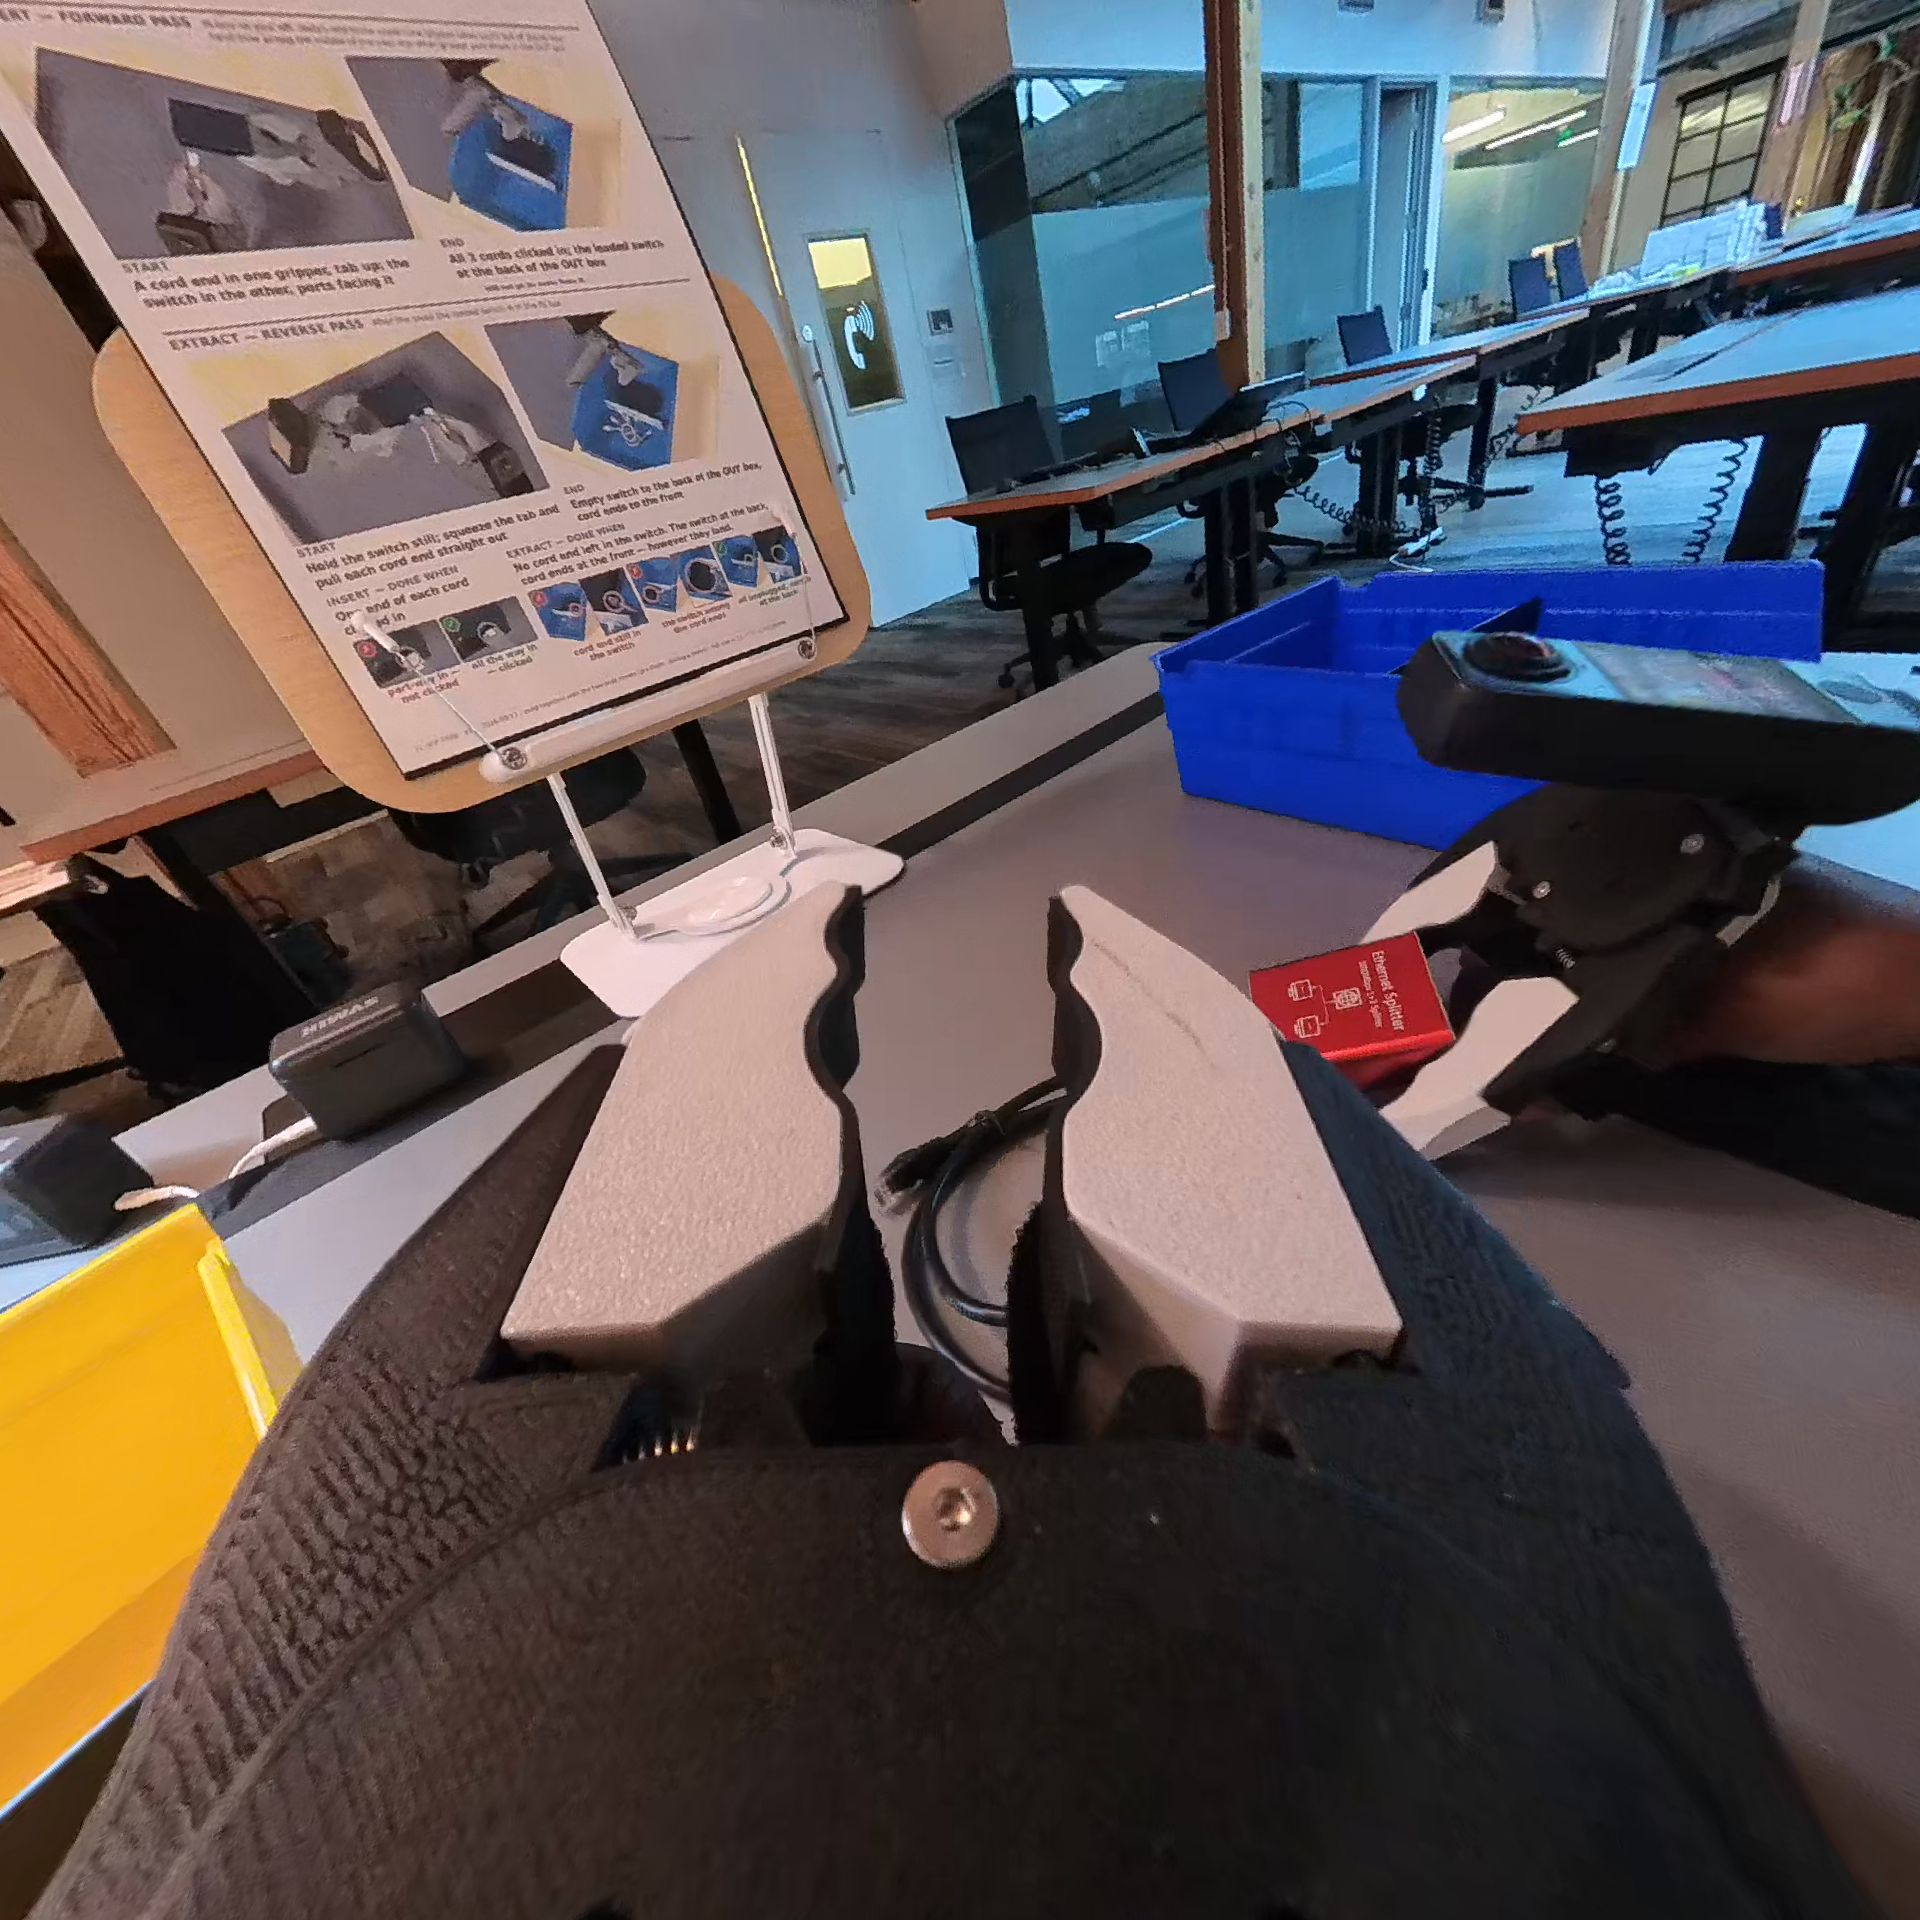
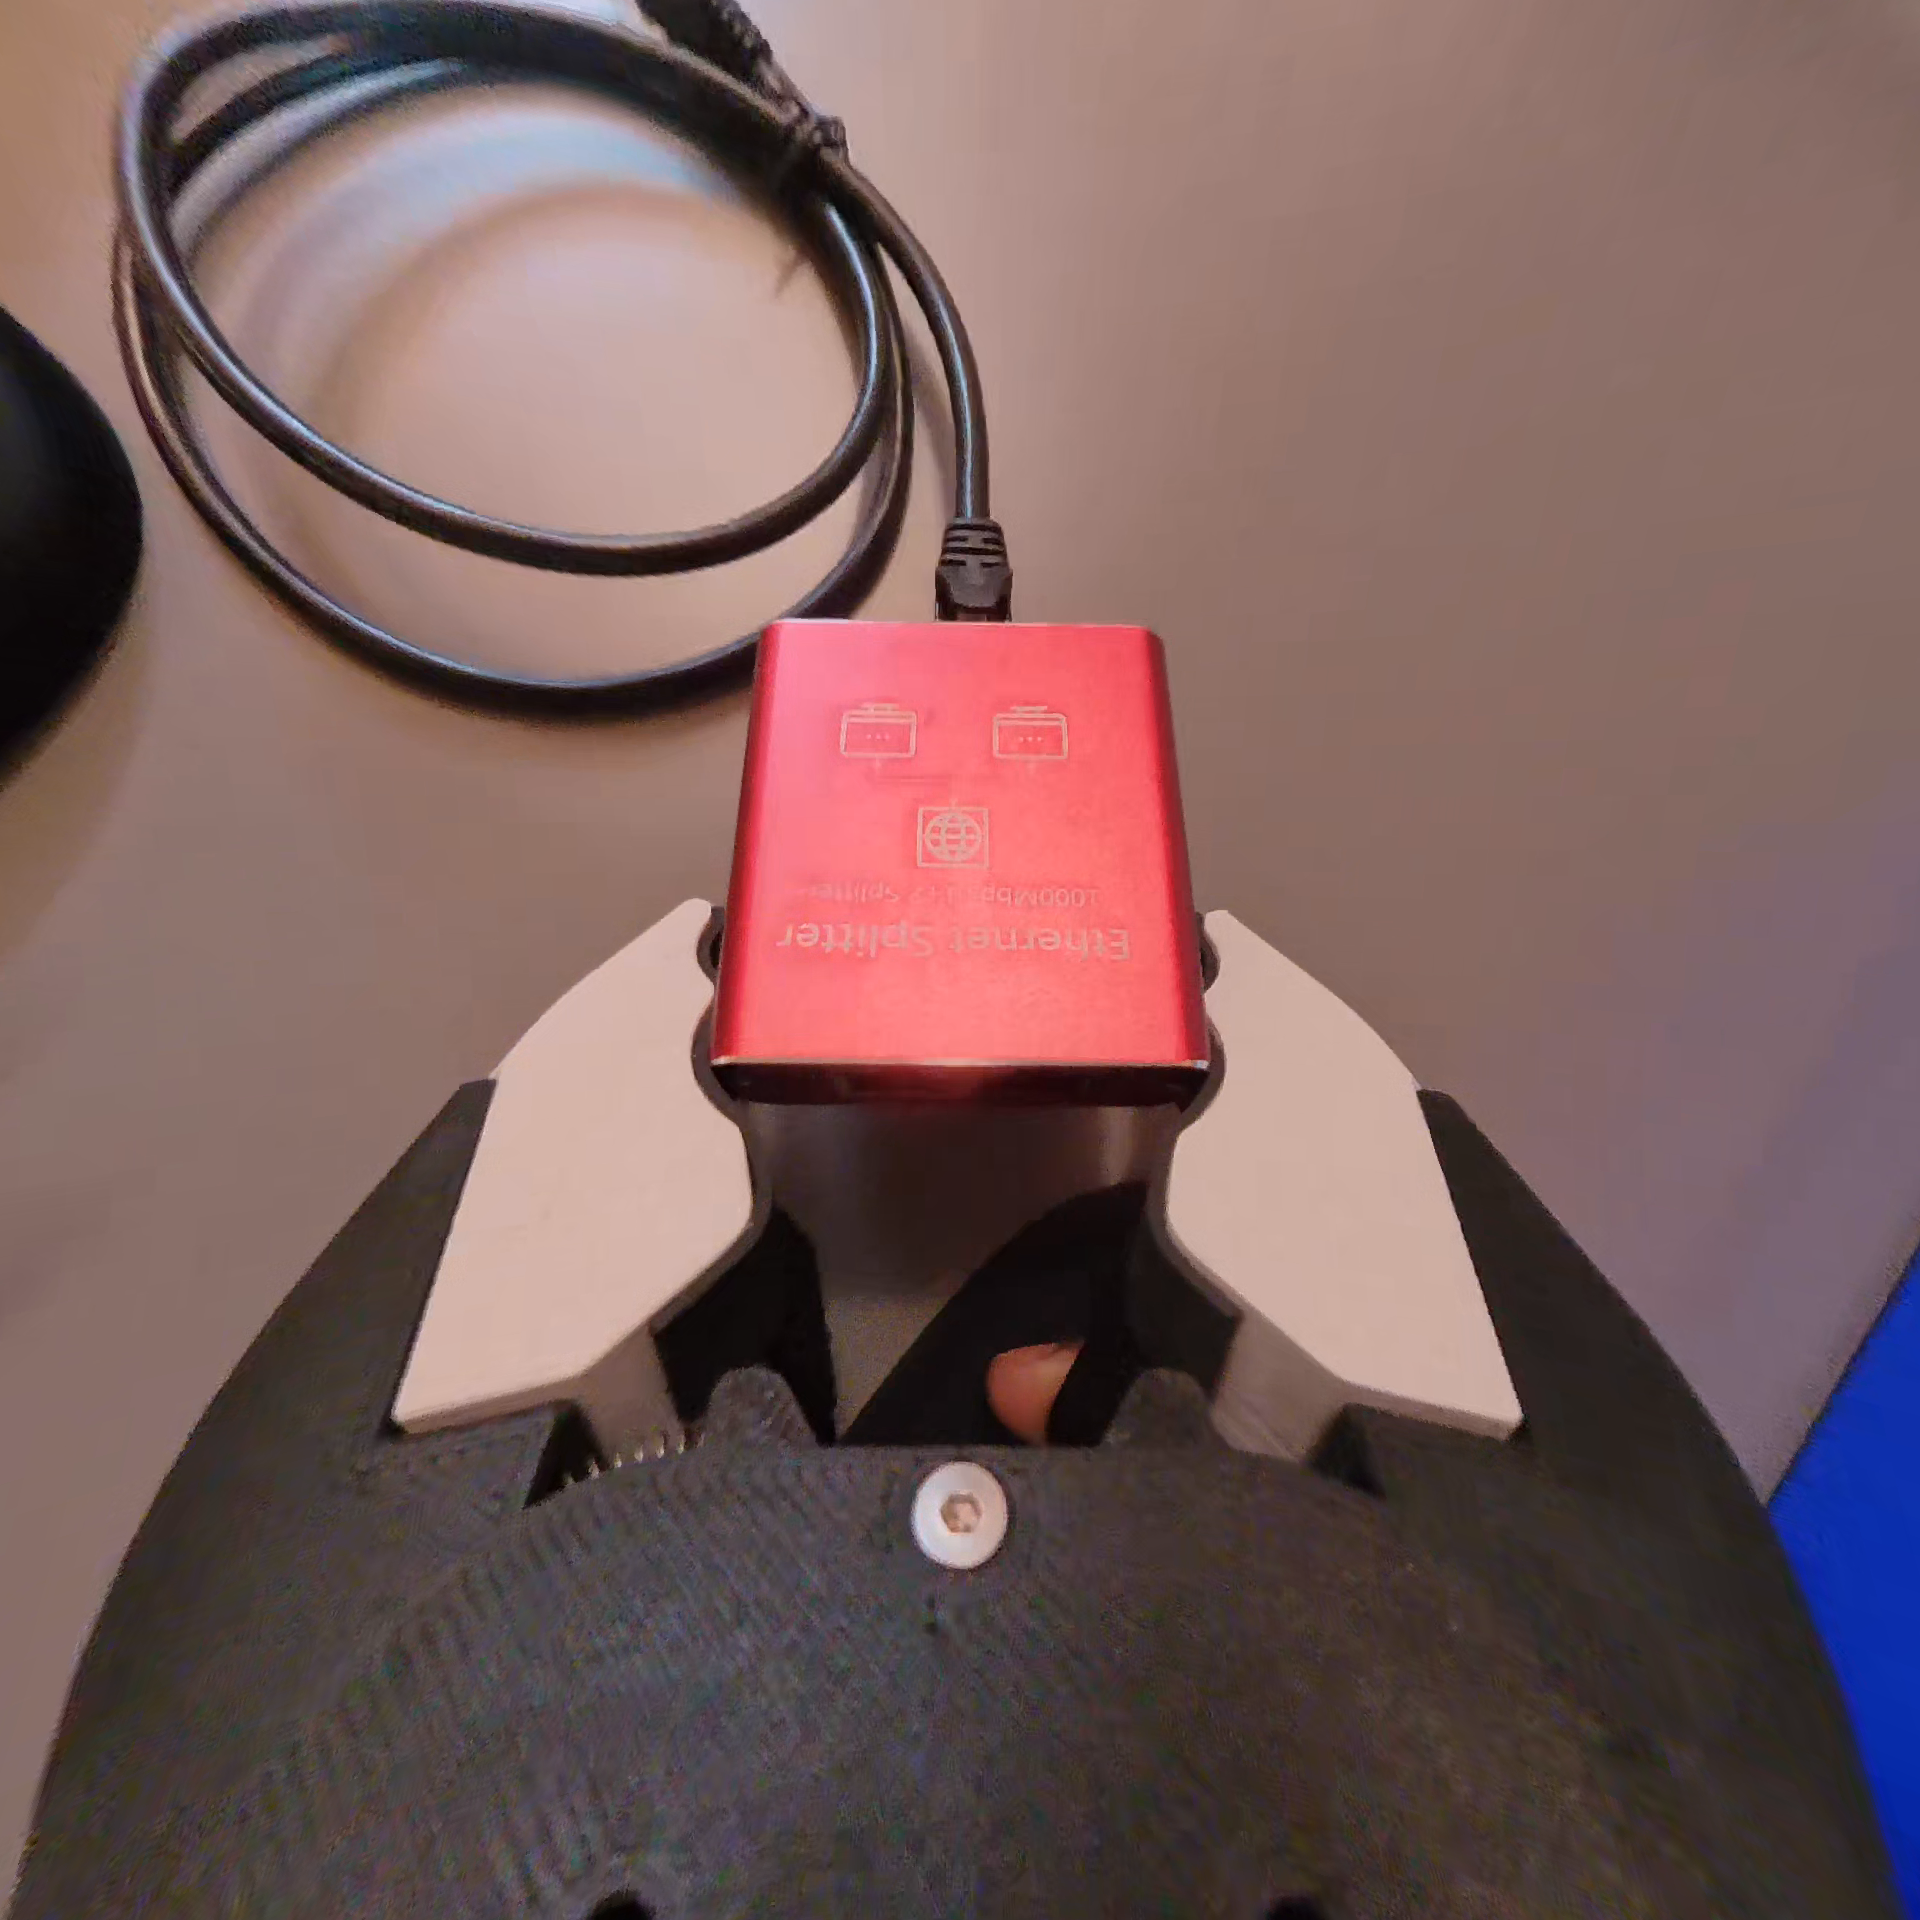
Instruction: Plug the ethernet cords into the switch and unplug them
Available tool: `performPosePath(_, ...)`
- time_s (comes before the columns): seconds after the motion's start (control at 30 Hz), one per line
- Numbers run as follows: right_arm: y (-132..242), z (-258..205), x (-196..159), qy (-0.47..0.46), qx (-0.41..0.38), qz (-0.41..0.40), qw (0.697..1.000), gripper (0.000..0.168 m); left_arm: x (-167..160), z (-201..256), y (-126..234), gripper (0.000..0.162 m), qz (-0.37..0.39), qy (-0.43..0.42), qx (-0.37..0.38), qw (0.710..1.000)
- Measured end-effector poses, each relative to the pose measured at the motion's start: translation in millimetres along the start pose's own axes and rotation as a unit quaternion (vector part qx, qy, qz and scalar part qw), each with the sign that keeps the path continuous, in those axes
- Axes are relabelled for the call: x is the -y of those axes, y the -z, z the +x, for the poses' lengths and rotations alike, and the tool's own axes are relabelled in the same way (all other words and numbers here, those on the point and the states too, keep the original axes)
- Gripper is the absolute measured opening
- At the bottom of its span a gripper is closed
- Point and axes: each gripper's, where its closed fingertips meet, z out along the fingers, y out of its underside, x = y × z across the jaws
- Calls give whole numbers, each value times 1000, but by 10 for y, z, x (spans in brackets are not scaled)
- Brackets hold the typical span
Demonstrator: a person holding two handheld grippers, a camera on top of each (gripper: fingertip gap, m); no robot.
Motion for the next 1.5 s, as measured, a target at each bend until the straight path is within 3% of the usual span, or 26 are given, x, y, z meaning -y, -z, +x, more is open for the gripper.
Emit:
performPosePath(0.33,-12,-103,-49,-34,52,-29,998,83,-108,25,94,34,-28,-10,-4,1000)
performPosePath(0.5,-4,-151,-62,-26,60,-41,997,90,-124,49,130,33,-34,-15,-6,999)
performPosePath(0.8,64,-165,-116,-15,71,-54,996,77,-159,94,162,33,-48,-22,-13,999)
performPosePath(0.9,183,-345,-184,-5,115,-85,990,75,-207,126,159,34,-58,-35,-15,998)
performPosePath(0.97,295,-520,-258,29,159,-116,980,74,-220,137,152,34,-62,-39,-16,997)
performPosePath(1.03,406,-518,-302,98,176,-141,969,90,-212,154,153,34,-61,-41,-21,997)
performPosePath(1.1,488,-419,-193,215,186,-115,952,106,-201,170,162,34,-57,-42,-25,997)
performPosePath(1.2,495,-409,1,382,232,-38,893,100,-198,189,167,34,-55,-42,-29,997)
performPosePath(1.4,233,-492,42,393,326,-40,859,86,-184,164,193,34,-55,-49,-26,997)
performPosePath(1.5,138,-465,-13,404,302,-49,862,80,-183,127,208,34,-54,-47,-22,997)
